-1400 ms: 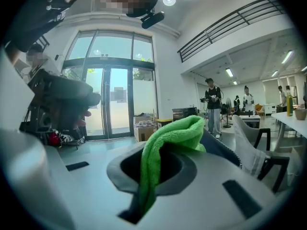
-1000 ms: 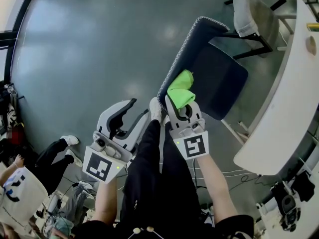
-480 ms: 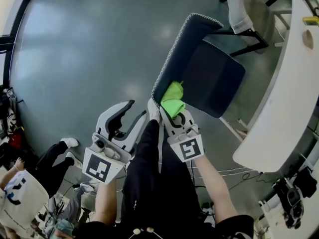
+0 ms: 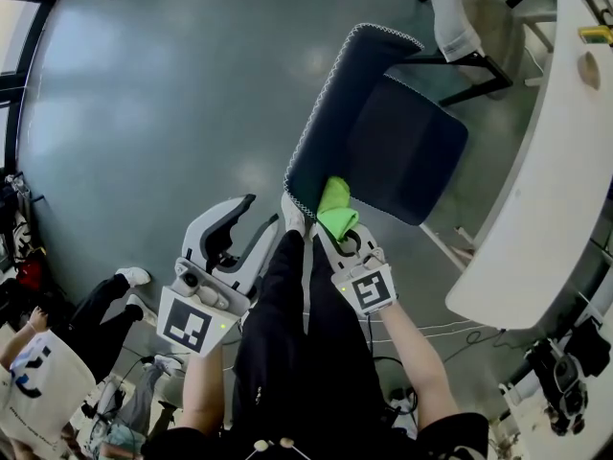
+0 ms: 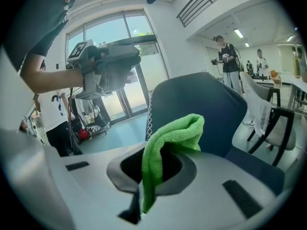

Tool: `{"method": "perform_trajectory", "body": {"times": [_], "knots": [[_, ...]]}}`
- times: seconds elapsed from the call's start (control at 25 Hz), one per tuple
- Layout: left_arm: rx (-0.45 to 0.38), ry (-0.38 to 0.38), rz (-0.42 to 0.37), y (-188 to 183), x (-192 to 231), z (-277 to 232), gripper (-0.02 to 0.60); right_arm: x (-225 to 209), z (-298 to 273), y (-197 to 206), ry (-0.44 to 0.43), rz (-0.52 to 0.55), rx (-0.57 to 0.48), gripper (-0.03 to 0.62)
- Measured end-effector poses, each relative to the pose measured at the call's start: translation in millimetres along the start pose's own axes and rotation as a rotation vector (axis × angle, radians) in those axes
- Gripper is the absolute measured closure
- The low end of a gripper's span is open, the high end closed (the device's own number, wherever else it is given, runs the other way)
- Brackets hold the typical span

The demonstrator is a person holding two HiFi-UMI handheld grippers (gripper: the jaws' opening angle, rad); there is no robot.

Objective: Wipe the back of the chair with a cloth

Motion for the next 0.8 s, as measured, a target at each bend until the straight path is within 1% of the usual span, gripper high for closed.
{"method": "perform_trajectory", "body": {"times": [0.08, 0.32, 0.56, 0.8], "knots": [[0.001, 0.0, 0.001, 1, -1, -1, 0.463, 0, 0, -3, 0.001, 0.006, 0.009, 0.576], [0.0, -0.001, -0.001, 1, -3, -3, 0.463, -8, 6, -16, 0.013, -0.005, -0.024, 0.576], [0.003, -0.004, -0.004, 5, -2, -10, 0.463, -20, 18, -38, 0.039, 0.0, -0.095, 0.576], [0.005, -0.008, -0.01, 4, -3, -18, 0.465, -33, 26, -66, 0.078, -0.031, -0.18, 0.576]]}}
Point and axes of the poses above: the fingertips, and each gripper's own axes: z backward along the fingers, x to its left, y out of its underside, the point moved 4 cm from there along z, backward along the fingers, and after that the axes turned 4 degrees about x, right-handed, at the moved point
